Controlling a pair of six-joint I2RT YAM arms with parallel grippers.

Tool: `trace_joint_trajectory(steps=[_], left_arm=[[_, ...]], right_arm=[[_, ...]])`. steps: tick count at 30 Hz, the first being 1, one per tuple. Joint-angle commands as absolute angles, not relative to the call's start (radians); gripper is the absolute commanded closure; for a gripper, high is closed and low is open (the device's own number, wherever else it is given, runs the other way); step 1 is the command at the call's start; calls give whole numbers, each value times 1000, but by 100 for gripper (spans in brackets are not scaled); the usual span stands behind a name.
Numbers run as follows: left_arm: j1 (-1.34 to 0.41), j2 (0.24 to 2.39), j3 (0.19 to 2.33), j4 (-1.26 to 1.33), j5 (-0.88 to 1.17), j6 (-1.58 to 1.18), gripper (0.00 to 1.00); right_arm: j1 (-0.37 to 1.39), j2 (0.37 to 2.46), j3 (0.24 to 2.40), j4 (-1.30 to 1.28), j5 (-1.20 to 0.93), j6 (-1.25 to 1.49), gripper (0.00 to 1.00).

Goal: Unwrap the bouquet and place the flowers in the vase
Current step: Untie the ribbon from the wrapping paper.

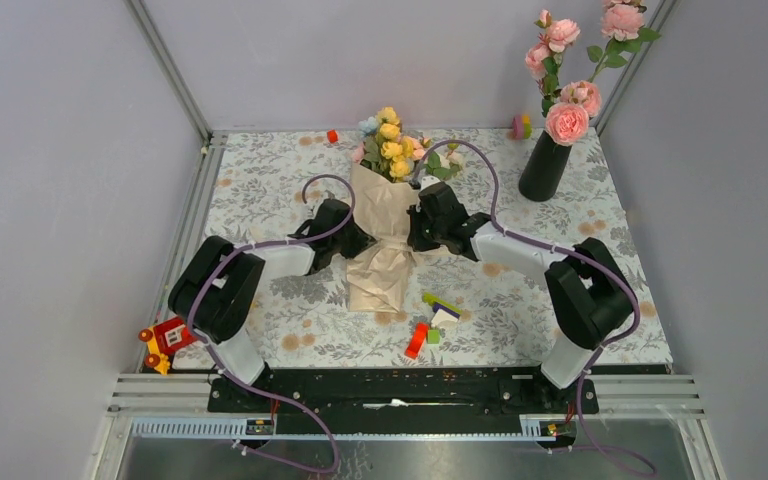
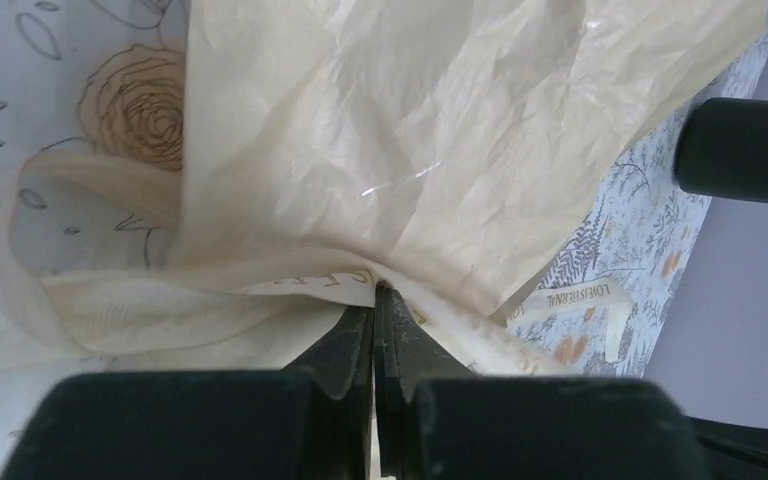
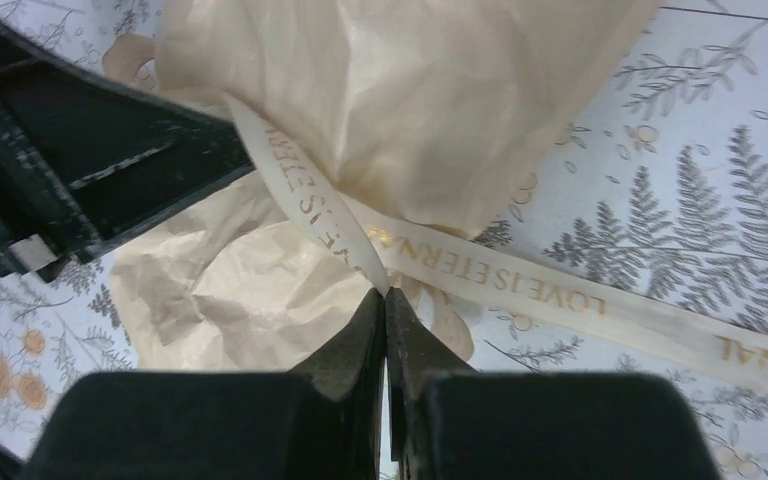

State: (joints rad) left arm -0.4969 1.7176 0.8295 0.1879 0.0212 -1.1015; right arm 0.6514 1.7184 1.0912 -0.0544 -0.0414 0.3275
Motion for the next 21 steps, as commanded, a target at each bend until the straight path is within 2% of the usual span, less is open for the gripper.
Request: trace_joint_trajectory(steps=[1, 10, 21], left_arm=[[-497, 1621, 791, 226, -32, -1104, 100], [-407, 1460, 723, 130, -7, -1010, 100], [-151, 1400, 650, 61, 225, -862, 100]], right_arm=[[654, 1645, 1060, -22, 78, 340, 100], [633, 1619, 1002, -43, 172, 393, 100], [574, 1592, 896, -43, 173, 456, 100]])
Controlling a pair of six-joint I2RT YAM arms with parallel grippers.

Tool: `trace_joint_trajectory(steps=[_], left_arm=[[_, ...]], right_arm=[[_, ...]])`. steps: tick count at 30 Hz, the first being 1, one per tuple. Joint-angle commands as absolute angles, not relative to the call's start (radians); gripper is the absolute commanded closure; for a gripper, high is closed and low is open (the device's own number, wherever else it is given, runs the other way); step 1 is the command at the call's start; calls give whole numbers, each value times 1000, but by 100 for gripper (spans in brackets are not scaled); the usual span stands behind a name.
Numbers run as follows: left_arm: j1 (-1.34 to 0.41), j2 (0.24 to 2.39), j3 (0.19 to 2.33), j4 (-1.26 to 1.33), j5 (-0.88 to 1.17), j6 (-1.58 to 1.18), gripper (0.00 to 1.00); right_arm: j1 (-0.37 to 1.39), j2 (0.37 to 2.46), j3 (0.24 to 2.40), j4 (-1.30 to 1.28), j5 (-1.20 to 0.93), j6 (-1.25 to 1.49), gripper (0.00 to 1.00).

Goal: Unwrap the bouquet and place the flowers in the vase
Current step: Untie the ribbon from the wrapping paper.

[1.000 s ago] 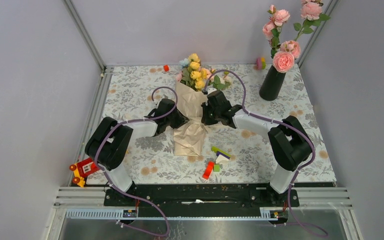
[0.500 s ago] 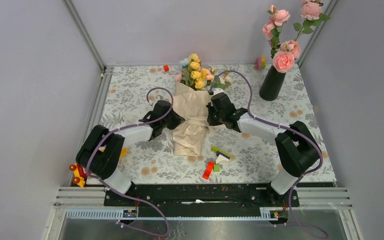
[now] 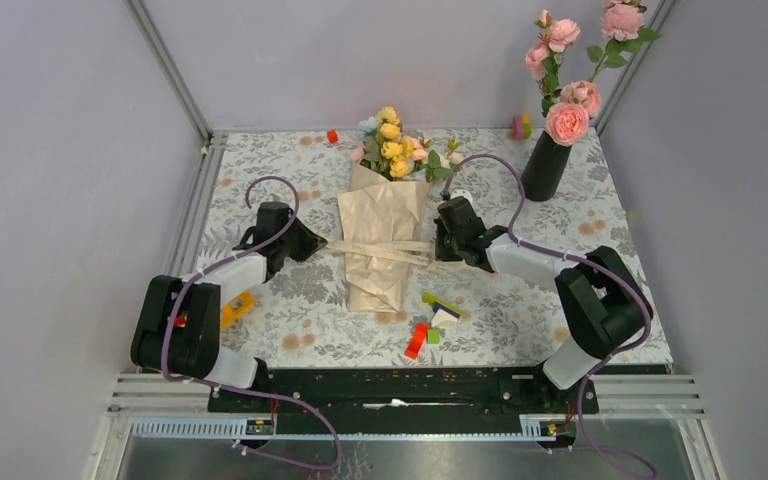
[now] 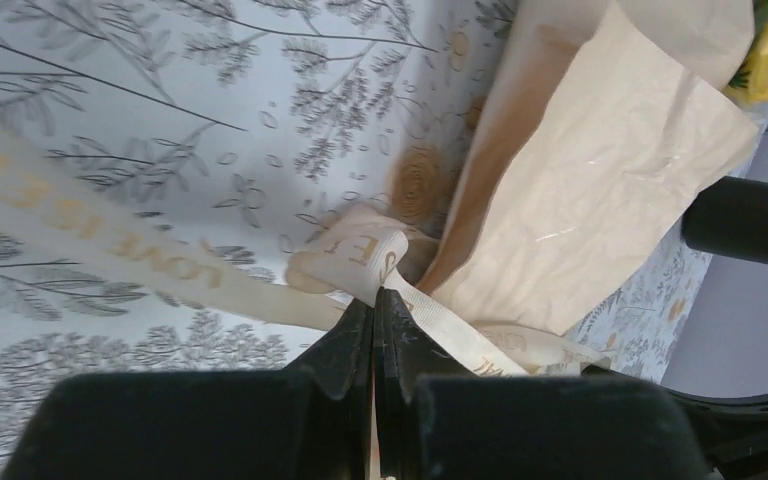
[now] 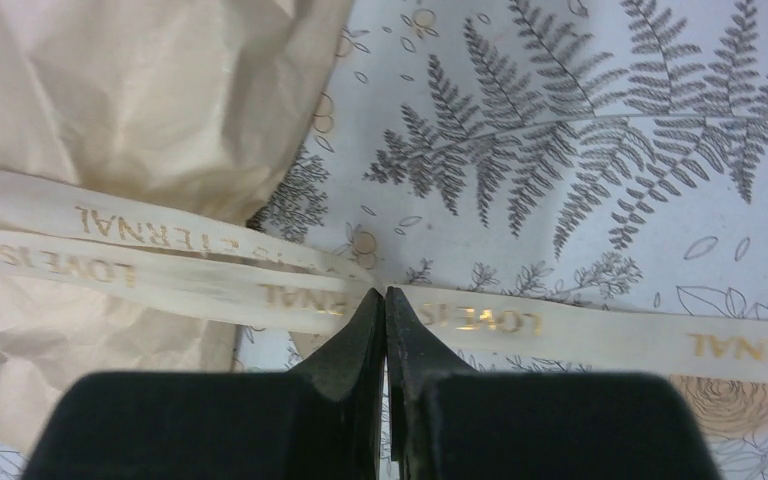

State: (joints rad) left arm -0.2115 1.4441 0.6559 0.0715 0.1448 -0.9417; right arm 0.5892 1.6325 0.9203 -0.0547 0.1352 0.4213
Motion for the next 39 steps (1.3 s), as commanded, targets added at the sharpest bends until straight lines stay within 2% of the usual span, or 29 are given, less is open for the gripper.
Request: trace_joint_trajectory(steps=[1, 12, 14, 18, 20, 24, 26, 29, 34, 39], left_arm=[[-130, 1399, 649, 52, 233, -849, 100], [-23, 1409, 660, -12, 177, -813, 100], [-15, 1403, 655, -6, 168, -817, 100], [-11, 1382, 664, -20, 163, -794, 83], [-12, 1364, 672, -44, 150, -782, 71], [-9, 1320, 683, -78, 123, -780, 45], [-9, 1300, 688, -84, 133, -784, 39], [-16, 1265, 680, -80, 169, -810, 34], [-92, 1232, 659, -79, 187, -849, 33], [-202, 1268, 634, -24, 181, -915, 34]], right_arm=[[571, 1591, 890, -47, 180, 464, 100], [557, 1595, 874, -62, 195, 494, 100], [554, 1596, 874, -63, 201, 489, 96], [545, 1581, 868, -71, 198, 458, 84], [543, 1563, 861, -70, 192, 430, 80], [540, 1541, 857, -77, 201, 341, 66], [535, 1532, 860, -86, 200, 309, 60], [531, 1509, 864, -92, 180, 262, 52], [529, 1480, 890, -87, 103, 202, 43], [529, 1534, 968, -77, -25, 163, 42]])
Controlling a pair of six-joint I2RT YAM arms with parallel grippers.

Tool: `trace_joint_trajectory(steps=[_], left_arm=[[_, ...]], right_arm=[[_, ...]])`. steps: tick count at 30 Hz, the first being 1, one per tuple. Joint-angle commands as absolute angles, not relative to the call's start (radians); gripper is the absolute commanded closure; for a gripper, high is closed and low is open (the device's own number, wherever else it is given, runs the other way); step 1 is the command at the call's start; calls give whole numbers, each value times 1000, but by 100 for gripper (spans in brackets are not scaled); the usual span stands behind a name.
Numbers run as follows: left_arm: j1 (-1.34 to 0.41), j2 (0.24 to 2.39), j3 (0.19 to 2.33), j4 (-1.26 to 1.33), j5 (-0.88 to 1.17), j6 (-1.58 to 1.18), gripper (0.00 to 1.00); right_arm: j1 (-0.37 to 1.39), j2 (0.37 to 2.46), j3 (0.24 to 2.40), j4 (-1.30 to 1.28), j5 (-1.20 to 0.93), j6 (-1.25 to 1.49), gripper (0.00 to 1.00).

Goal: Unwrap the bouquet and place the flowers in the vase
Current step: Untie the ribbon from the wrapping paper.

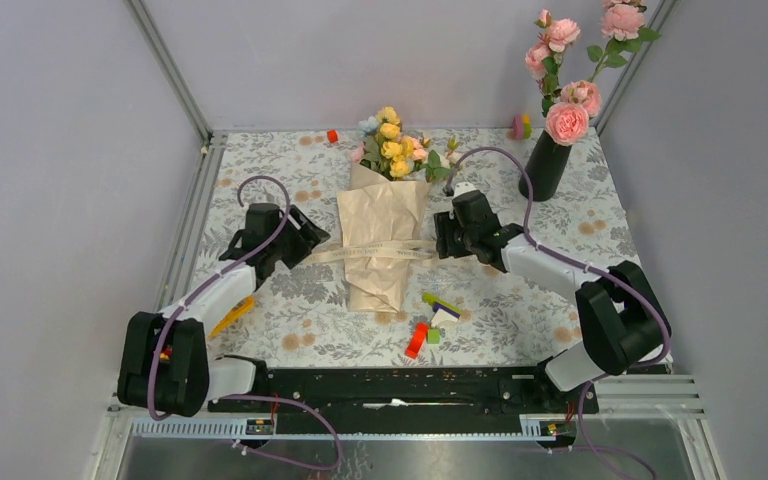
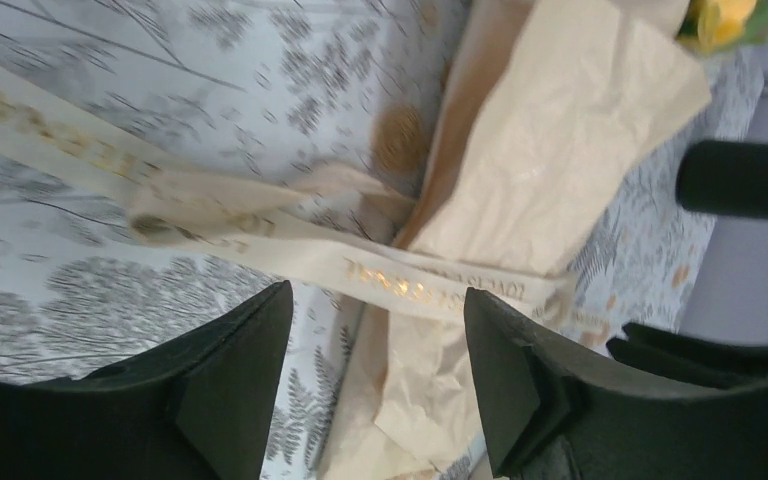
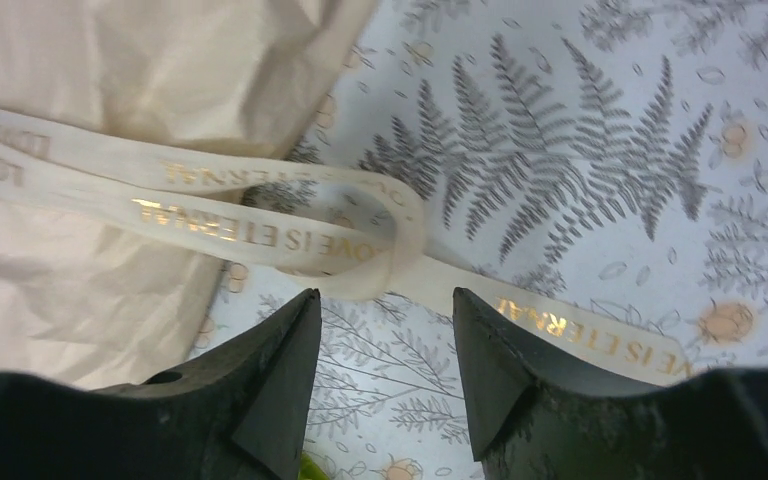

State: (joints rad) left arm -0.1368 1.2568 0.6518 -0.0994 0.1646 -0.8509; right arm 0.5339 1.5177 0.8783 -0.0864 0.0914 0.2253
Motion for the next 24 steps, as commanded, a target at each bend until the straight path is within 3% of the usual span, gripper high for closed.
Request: trace_joint_trajectory(steps=[1, 11, 24], left_arm=[[-221, 1280, 632, -9, 185, -928, 34], [-336, 1378, 642, 51, 182, -974, 34], [-337, 1437, 613, 98, 146, -978, 34]], right_arm=[[531, 1549, 988, -79, -57, 157, 42], [535, 1721, 1181, -93, -368, 88, 43], [574, 1913, 1382, -205, -424, 34, 48]])
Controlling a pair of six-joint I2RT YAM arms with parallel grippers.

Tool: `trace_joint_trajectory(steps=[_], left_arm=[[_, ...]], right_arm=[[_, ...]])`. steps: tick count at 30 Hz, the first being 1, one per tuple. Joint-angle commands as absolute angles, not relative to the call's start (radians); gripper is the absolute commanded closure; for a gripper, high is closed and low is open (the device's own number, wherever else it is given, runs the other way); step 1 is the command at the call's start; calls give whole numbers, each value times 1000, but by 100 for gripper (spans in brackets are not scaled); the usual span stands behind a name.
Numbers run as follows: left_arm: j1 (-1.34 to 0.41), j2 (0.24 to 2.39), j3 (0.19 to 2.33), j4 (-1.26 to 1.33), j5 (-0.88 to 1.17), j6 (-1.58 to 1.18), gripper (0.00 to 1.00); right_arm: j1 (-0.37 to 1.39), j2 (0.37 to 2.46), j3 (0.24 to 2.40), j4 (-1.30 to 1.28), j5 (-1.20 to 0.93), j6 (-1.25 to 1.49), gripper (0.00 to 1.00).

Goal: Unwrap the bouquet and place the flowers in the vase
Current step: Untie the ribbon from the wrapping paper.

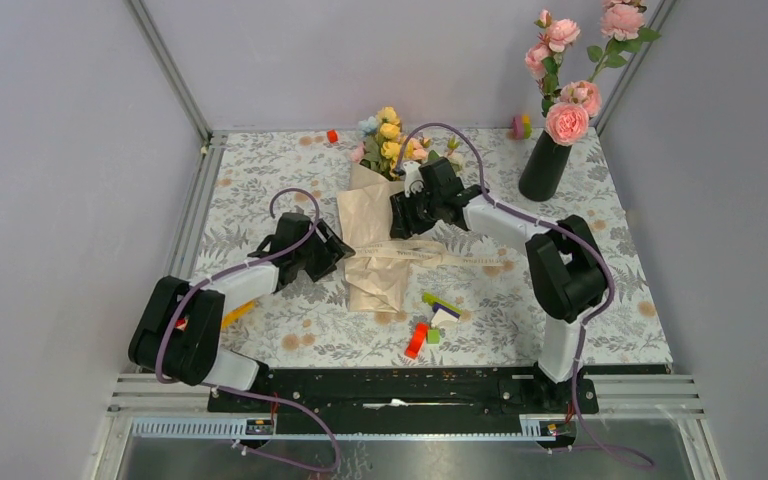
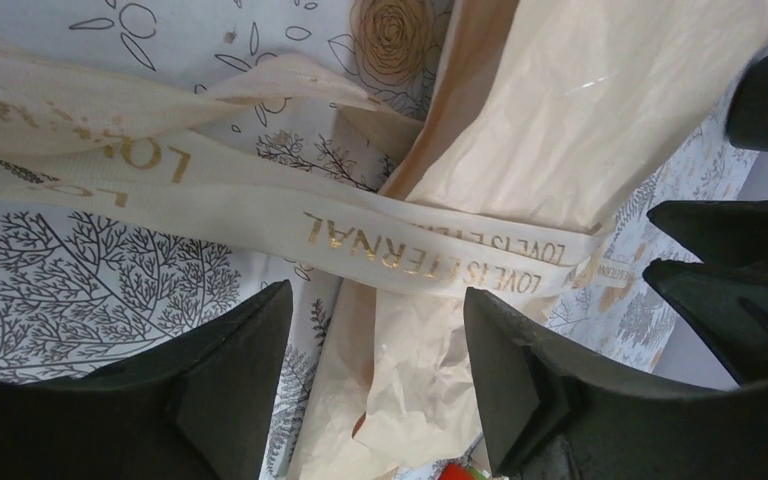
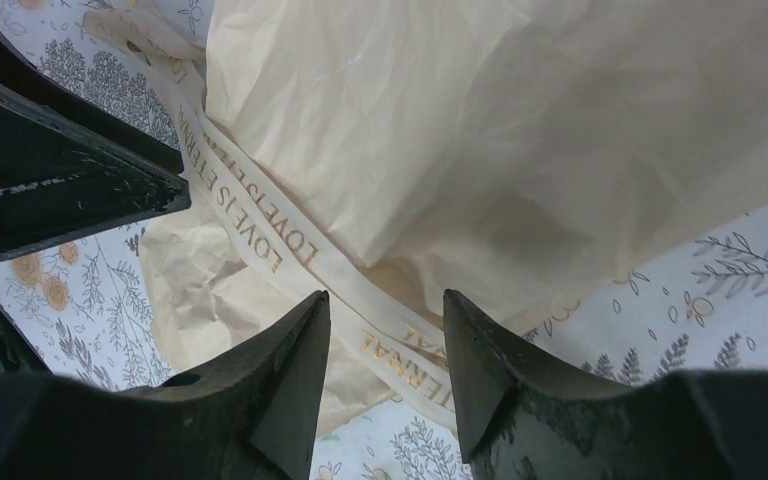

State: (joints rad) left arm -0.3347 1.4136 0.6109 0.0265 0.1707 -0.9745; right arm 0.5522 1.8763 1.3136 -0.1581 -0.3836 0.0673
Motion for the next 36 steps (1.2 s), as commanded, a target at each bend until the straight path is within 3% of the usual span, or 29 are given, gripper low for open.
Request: trace_joint_trajectory(steps=[1, 17, 25, 31, 36], left_arm=[[-337, 1443, 616, 104, 145, -978, 35], [-337, 1493, 629, 146, 126, -987, 42], [-337, 1497, 625, 153, 125, -989, 58], [-337, 1481, 623, 143, 115, -982, 78], [-337, 1447, 623, 106, 90, -968, 93]], right_arm=[[577, 1920, 1391, -213, -425, 32, 48], [595, 1988, 1431, -264, -433, 40, 58], [601, 1997, 1429, -266, -445, 45, 68], [603, 1981, 1413, -269, -440, 43, 90], [603, 1931, 1374, -249, -412, 62, 100]])
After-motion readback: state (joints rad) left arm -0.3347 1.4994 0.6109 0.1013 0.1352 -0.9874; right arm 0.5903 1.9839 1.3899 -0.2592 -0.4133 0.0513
